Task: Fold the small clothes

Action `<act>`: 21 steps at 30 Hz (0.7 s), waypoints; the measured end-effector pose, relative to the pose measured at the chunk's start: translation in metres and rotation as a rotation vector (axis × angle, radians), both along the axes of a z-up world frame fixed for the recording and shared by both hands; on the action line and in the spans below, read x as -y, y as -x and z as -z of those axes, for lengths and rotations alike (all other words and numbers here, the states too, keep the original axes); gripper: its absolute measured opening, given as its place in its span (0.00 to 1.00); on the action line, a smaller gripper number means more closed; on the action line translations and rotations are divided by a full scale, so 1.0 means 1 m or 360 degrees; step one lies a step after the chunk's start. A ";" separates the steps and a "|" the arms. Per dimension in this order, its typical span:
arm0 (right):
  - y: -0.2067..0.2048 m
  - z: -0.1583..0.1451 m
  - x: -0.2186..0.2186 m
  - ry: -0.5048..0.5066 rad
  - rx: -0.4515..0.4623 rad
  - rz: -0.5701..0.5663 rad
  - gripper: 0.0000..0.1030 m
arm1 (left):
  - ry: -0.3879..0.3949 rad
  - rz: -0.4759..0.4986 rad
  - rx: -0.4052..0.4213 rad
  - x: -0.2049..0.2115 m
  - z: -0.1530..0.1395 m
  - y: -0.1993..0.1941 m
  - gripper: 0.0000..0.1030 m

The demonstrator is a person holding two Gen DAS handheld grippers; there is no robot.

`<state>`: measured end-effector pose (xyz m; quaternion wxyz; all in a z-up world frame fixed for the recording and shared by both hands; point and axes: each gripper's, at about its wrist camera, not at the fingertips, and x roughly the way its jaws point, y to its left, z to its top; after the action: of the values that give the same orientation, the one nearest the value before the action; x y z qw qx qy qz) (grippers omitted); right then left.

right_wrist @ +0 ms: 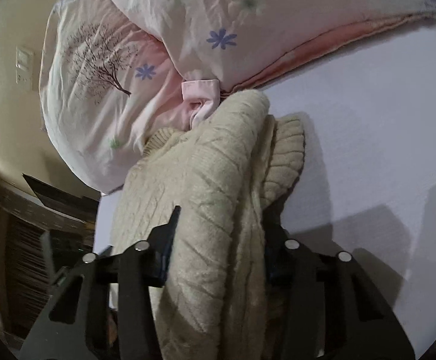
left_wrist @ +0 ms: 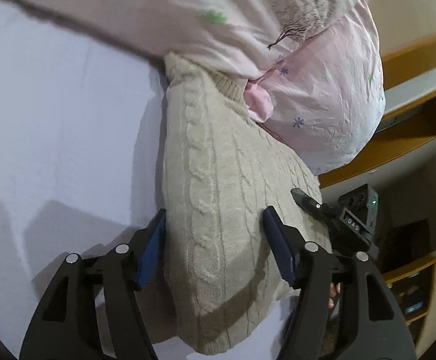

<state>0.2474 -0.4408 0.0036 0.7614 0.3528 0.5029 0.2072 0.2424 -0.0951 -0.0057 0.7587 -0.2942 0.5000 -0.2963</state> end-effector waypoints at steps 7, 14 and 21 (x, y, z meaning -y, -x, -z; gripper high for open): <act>0.007 -0.019 -0.013 -0.0296 0.0182 -0.0112 0.34 | -0.0040 0.0086 0.0089 -0.015 -0.024 0.010 0.36; 0.001 -0.024 -0.090 0.0148 0.0159 -0.0343 0.52 | -0.0690 -0.0085 0.0412 -0.076 -0.064 0.042 0.43; 0.008 -0.035 -0.081 0.0052 0.0314 -0.0293 0.26 | -0.0647 -0.0108 0.0751 -0.060 -0.094 0.085 0.55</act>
<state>0.2390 -0.3602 0.0386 0.7906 0.2707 0.4591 0.3015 0.1576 -0.0355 0.0881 0.9065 -0.0762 0.3490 -0.2249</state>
